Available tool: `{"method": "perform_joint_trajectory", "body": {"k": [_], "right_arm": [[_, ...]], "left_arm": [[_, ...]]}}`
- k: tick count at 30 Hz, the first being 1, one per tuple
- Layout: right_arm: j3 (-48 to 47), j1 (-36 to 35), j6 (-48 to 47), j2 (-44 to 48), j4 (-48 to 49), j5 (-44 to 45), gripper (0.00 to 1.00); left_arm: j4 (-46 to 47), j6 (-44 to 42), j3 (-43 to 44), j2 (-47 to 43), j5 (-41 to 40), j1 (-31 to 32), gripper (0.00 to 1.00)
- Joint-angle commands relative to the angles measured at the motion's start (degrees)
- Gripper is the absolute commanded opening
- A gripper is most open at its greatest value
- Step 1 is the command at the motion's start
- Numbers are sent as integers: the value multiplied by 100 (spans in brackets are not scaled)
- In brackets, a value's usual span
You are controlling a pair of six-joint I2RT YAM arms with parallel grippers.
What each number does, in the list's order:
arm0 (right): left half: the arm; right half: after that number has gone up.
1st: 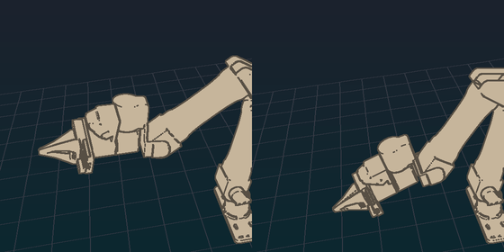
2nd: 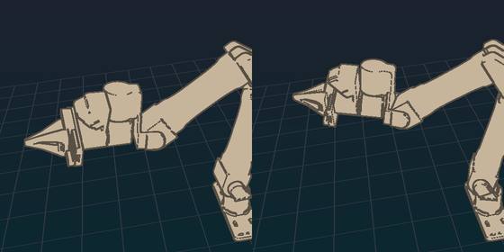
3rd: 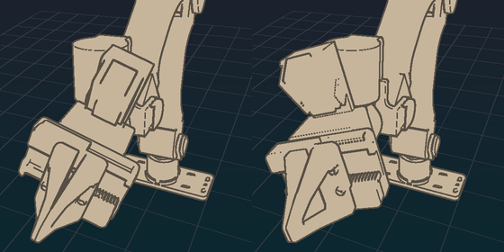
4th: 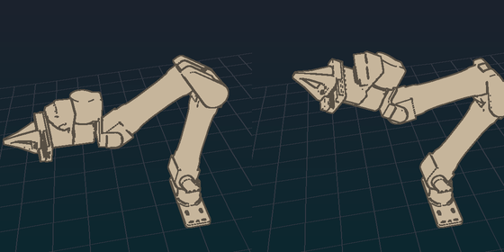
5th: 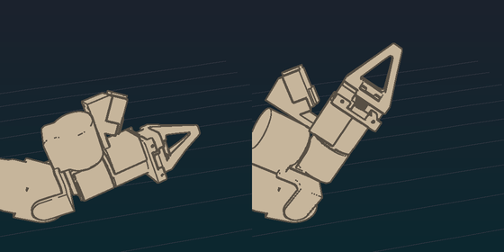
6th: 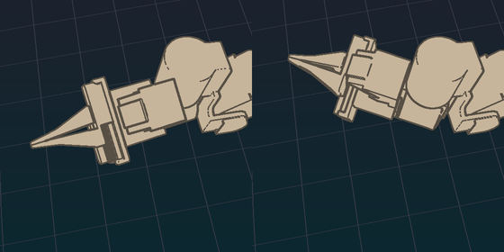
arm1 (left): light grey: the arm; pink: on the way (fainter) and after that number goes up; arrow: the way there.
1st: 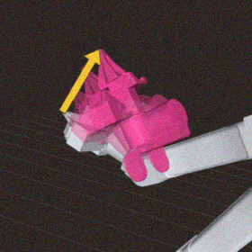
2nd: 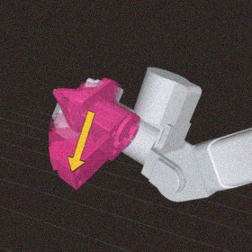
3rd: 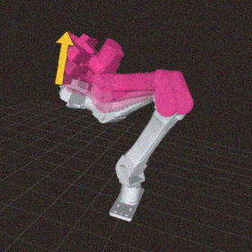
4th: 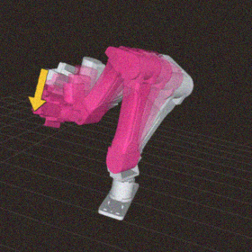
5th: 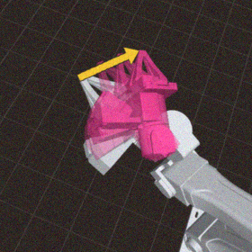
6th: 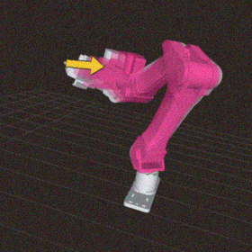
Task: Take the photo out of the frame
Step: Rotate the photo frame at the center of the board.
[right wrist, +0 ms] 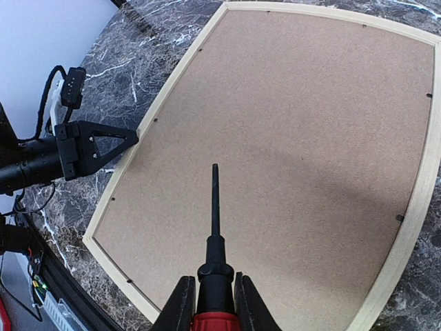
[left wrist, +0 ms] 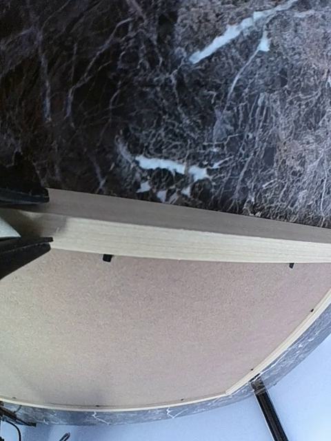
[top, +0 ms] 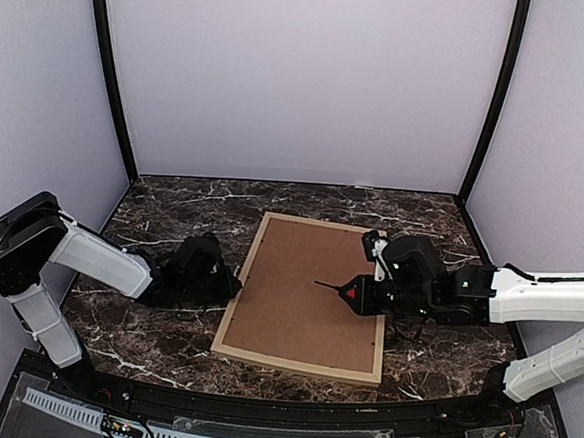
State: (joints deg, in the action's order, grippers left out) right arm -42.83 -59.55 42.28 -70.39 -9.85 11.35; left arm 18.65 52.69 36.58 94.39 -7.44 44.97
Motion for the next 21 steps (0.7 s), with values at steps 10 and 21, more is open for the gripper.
{"method": "perform_joint_trajectory", "body": {"k": [10,21], "right_arm": [[151,26,46,292,181,51,0],[225,31,110,435,53,76,0]], "left_arm": [[-1286,889,-191,693,872,868,29],[-252,268,-38,558,1524,1075,46]]}}
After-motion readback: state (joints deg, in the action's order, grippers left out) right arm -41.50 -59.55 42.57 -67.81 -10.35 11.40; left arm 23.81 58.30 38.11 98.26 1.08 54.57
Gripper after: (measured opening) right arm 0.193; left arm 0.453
